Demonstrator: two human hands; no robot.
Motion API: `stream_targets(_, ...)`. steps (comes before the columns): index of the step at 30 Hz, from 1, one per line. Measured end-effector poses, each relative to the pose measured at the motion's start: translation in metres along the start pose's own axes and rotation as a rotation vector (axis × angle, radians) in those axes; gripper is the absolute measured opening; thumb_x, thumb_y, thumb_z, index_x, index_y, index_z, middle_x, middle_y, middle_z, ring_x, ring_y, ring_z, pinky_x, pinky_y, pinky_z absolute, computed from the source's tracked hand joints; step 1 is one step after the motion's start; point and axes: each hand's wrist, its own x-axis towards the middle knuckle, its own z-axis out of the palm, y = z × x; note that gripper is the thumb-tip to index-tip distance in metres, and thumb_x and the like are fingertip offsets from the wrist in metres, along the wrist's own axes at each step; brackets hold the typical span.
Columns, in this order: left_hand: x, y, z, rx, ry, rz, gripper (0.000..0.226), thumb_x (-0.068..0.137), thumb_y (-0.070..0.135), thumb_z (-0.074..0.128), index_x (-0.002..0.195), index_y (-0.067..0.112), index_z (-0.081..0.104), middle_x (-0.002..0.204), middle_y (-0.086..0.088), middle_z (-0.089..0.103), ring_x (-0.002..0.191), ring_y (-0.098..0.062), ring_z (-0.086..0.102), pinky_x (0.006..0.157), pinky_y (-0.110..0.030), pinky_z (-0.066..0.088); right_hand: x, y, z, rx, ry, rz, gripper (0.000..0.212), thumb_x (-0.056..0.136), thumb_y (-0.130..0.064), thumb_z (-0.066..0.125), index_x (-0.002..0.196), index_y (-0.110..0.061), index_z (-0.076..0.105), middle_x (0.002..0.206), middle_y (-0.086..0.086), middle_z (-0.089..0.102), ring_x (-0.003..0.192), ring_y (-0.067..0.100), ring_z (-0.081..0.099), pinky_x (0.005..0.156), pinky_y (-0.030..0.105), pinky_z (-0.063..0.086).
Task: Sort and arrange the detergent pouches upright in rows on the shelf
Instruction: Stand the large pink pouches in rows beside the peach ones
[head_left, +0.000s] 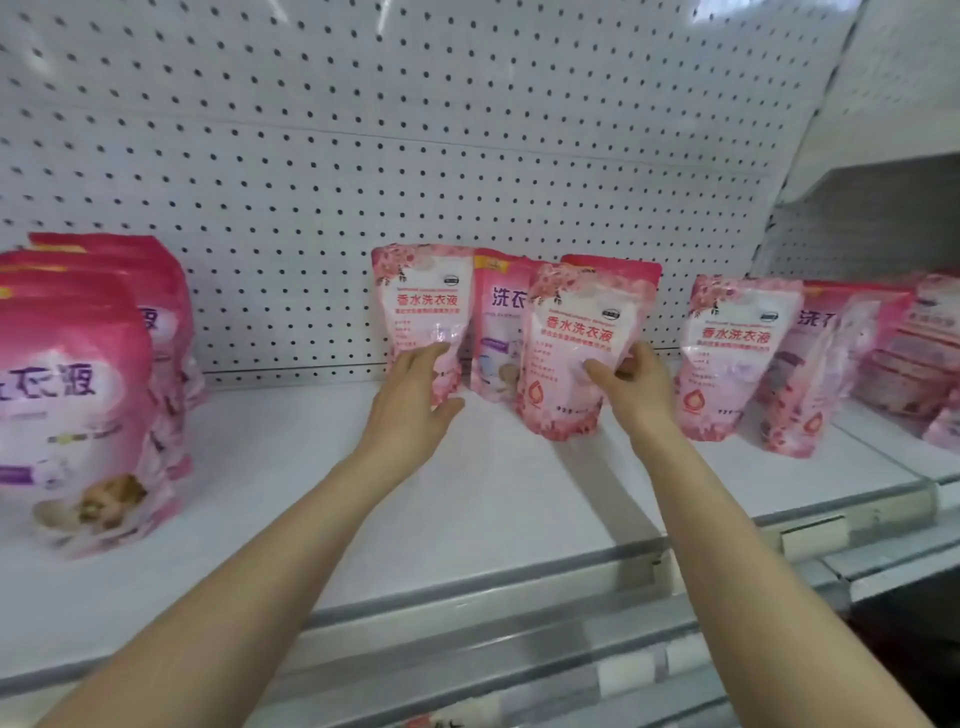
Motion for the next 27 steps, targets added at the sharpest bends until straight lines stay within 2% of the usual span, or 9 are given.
stream_targets(1, 0.016, 0.009, 0.015, -0.002, -0.015, -0.025, 0.067, 0.087, 0.020, 0.066, 0.145, 0.019, 0.033, 0.140, -0.008, 0.041, 0.124, -0.023, 0.047, 0.103, -0.043, 0.043, 0.006, 0.004, -0.005, -0.028, -0.029, -0.038, 0.011, 0.089, -0.016, 0.069, 0.098, -0.020, 0.063, 0.089, -0.005, 0.069, 0.087, 0.024, 0.068, 0.081, 0.044, 0.058)
stream_targets(3, 0.047, 0.023, 0.040, 0.007, -0.022, -0.080, 0.070, 0.087, 0.020, 0.065, 0.147, 0.019, 0.028, 0.143, -0.008, 0.039, 0.128, -0.024, 0.042, 0.105, -0.040, 0.039, 0.013, 0.012, -0.020, -0.141, -0.005, -0.154, 0.009, 0.091, -0.015, 0.066, 0.083, -0.019, 0.065, 0.077, -0.006, 0.068, 0.075, 0.024, 0.068, 0.071, 0.041, 0.057)
stream_targets(5, 0.075, 0.026, 0.060, 0.001, -0.002, -0.142, 0.067, 0.085, 0.020, 0.065, 0.143, 0.017, 0.032, 0.138, -0.009, 0.044, 0.126, -0.026, 0.045, 0.103, -0.042, 0.042, 0.016, 0.023, -0.040, -0.281, 0.066, -0.219, 0.009, 0.091, -0.019, 0.065, 0.084, -0.014, 0.066, 0.075, -0.002, 0.068, 0.071, 0.023, 0.066, 0.067, 0.035, 0.052)
stream_targets(9, 0.104, 0.021, 0.094, -0.118, 0.098, -0.275, 0.068, 0.081, 0.022, 0.070, 0.138, 0.016, 0.036, 0.132, -0.006, 0.053, 0.121, -0.026, 0.053, 0.102, -0.047, 0.046, 0.023, 0.044, -0.078, -0.259, 0.095, -0.240, 0.012, 0.091, -0.020, 0.065, 0.079, -0.015, 0.064, 0.074, -0.001, 0.070, 0.069, 0.019, 0.065, 0.059, 0.027, 0.044)
stream_targets(13, 0.106, 0.025, 0.109, -0.202, 0.213, -0.364, 0.072, 0.078, 0.019, 0.076, 0.139, 0.011, 0.037, 0.133, -0.006, 0.056, 0.122, -0.026, 0.054, 0.103, -0.043, 0.045, 0.034, 0.050, -0.093, -0.251, 0.118, -0.234, 0.029, 0.090, -0.016, 0.066, 0.066, -0.025, 0.052, 0.060, -0.013, 0.056, 0.056, 0.005, 0.053, 0.050, 0.021, 0.031)
stream_targets(16, 0.097, 0.030, 0.107, -0.211, 0.189, -0.313, 0.064, 0.078, 0.018, 0.077, 0.133, 0.013, 0.045, 0.123, -0.004, 0.062, 0.111, -0.023, 0.059, 0.087, -0.028, 0.045, 0.035, 0.055, -0.096, -0.250, 0.161, -0.236, 0.019, 0.090, -0.017, 0.067, 0.072, -0.015, 0.060, 0.064, -0.007, 0.063, 0.061, 0.013, 0.061, 0.052, 0.021, 0.037)
stream_targets(21, 0.066, 0.041, 0.089, -0.130, 0.124, -0.318, 0.051, 0.084, 0.027, 0.071, 0.128, 0.013, 0.050, 0.120, -0.008, 0.065, 0.110, -0.030, 0.061, 0.079, -0.028, 0.042, 0.039, 0.062, -0.101, -0.257, 0.258, -0.209, 0.029, 0.088, -0.020, 0.069, 0.064, -0.011, 0.055, 0.060, -0.001, 0.061, 0.061, 0.027, 0.060, 0.055, 0.031, 0.042)
stream_targets(24, 0.051, 0.036, 0.074, -0.165, 0.072, -0.308, 0.052, 0.081, 0.030, 0.075, 0.127, 0.019, 0.052, 0.118, -0.004, 0.067, 0.107, -0.027, 0.062, 0.084, -0.031, 0.046, 0.036, 0.052, -0.102, -0.253, 0.274, -0.150, 0.015, 0.087, -0.021, 0.071, 0.089, -0.010, 0.060, 0.086, 0.003, 0.069, 0.081, 0.030, 0.068, 0.071, 0.039, 0.053)
stream_targets(27, 0.042, 0.028, 0.060, -0.157, 0.008, -0.298, 0.050, 0.077, 0.033, 0.078, 0.121, 0.026, 0.057, 0.110, 0.005, 0.067, 0.097, -0.018, 0.061, 0.082, -0.031, 0.047, 0.026, 0.022, -0.096, -0.239, 0.461, -0.328, 0.056, 0.086, -0.018, 0.069, 0.134, -0.013, 0.042, 0.132, 0.009, 0.051, 0.121, 0.028, 0.052, 0.103, 0.046, 0.044)
